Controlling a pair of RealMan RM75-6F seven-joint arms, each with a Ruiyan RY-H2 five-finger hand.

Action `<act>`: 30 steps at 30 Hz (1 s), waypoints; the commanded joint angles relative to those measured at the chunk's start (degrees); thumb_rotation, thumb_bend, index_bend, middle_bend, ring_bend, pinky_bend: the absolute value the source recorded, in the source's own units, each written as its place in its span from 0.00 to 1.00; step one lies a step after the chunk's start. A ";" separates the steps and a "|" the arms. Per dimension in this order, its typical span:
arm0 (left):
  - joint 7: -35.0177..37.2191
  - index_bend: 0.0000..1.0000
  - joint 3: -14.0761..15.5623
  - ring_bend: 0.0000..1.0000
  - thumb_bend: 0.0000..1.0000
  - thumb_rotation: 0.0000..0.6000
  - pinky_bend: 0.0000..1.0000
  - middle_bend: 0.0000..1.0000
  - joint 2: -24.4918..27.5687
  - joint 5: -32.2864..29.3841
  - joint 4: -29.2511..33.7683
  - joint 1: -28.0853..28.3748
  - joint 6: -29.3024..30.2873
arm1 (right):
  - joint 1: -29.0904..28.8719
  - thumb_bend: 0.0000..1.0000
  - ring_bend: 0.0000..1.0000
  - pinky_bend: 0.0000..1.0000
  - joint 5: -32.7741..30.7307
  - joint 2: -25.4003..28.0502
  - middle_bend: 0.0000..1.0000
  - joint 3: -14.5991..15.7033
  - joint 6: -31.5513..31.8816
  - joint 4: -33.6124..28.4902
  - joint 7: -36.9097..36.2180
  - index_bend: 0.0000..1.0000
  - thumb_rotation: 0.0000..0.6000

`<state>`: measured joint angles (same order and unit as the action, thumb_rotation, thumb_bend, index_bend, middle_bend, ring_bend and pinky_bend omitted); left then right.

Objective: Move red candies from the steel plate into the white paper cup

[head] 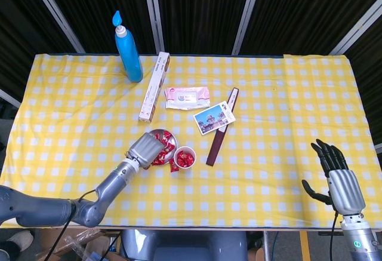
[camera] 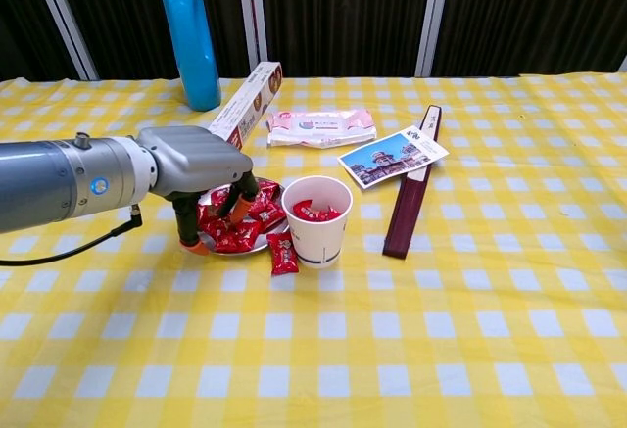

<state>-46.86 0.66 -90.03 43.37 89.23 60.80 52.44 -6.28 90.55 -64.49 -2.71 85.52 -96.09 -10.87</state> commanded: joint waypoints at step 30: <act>3.64 0.62 -2.24 0.88 0.37 1.00 0.94 0.65 2.43 4.89 1.99 -2.15 2.70 | 0.03 0.39 0.00 0.00 0.08 -0.11 0.00 0.00 0.11 0.06 0.16 0.00 1.00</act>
<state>-43.64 -1.16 -88.35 47.69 90.43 58.87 54.62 -6.25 90.63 -64.60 -2.72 85.63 -96.02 -10.70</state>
